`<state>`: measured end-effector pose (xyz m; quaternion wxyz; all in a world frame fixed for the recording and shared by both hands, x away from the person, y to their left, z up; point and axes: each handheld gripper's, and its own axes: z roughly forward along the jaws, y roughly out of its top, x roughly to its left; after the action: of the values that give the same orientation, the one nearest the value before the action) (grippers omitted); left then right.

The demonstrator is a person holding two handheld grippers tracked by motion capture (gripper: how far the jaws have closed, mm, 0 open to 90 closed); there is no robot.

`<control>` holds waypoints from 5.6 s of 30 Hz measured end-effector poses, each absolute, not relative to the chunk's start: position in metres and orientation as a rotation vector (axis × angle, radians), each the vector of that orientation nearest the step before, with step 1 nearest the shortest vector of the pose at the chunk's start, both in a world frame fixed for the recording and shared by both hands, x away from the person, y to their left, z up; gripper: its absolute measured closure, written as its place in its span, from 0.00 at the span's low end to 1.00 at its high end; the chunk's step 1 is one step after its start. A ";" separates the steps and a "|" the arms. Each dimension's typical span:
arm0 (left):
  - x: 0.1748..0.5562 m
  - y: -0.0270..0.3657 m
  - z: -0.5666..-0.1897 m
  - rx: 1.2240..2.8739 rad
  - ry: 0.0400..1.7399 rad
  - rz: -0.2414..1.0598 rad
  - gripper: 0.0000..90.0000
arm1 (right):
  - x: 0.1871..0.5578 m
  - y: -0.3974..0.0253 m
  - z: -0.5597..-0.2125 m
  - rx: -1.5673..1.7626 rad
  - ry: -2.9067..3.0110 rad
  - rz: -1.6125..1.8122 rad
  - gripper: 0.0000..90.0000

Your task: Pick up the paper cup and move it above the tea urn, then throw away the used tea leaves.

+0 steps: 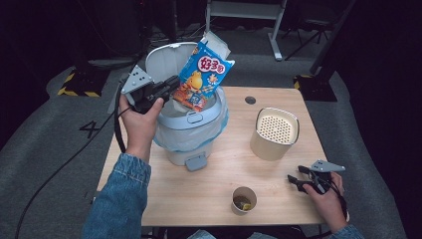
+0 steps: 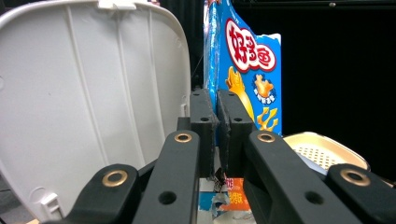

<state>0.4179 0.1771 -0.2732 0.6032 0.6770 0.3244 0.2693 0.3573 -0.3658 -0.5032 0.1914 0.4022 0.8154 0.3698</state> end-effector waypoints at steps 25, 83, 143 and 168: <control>0.423 0.176 -0.282 1.640 0.755 0.632 0.93 | 0.357 -0.366 -0.503 1.128 2.289 1.038 0.39; 0.312 0.210 -0.414 1.999 0.833 0.391 0.28 | 0.305 -0.299 -0.468 0.778 2.530 1.218 0.21; 0.335 0.203 -0.504 2.179 1.023 0.392 0.22 | 0.285 -0.210 -0.486 0.551 2.485 1.525 0.32; 0.335 0.204 -0.504 2.178 1.023 0.391 0.21 | 0.327 -0.254 -0.398 0.518 2.384 1.467 0.33</control>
<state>0.3350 0.2035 -0.5043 0.3445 0.8387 0.3940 0.1507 0.3267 -0.2536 -0.3978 0.1467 0.1801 0.8283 0.5098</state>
